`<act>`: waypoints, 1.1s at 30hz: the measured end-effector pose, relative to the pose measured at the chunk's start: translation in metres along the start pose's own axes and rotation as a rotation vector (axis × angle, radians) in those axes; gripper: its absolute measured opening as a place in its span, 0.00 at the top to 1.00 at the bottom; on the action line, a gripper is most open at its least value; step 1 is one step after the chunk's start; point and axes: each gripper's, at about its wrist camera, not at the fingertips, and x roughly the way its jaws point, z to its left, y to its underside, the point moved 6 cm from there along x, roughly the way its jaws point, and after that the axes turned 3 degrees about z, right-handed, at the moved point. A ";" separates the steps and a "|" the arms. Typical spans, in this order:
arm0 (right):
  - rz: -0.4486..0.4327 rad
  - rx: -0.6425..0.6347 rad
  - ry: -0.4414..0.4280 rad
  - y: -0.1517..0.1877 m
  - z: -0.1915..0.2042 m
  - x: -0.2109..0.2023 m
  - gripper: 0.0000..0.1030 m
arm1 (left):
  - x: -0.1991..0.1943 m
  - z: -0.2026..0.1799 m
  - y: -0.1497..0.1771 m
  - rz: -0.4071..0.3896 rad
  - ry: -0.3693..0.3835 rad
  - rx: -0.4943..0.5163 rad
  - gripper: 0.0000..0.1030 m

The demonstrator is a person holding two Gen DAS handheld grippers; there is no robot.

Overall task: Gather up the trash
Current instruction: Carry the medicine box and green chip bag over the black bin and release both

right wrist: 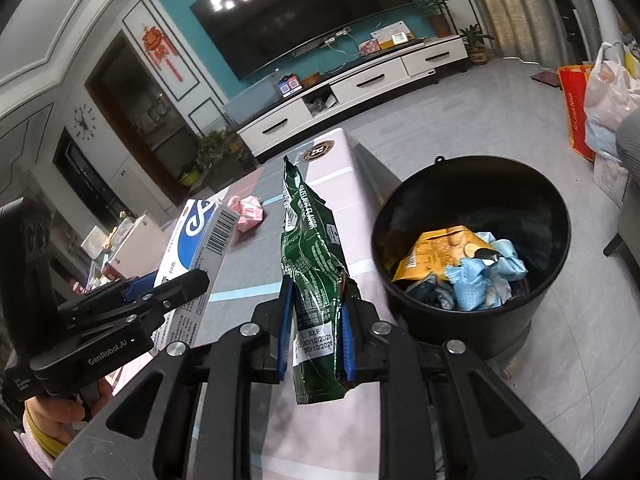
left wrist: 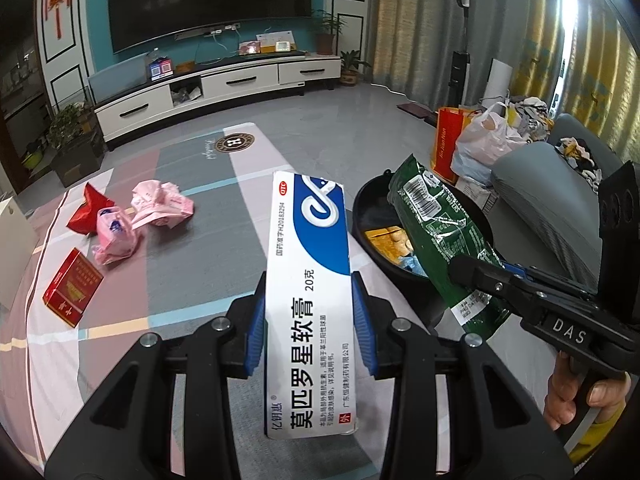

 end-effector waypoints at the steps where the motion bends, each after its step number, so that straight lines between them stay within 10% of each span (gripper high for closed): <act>1: -0.003 0.004 0.002 0.000 -0.002 -0.001 0.79 | 0.002 -0.001 0.000 0.001 0.003 0.003 0.62; 33: -0.052 0.163 0.164 -0.023 -0.099 0.018 0.79 | 0.094 -0.085 -0.039 0.044 0.091 0.148 0.62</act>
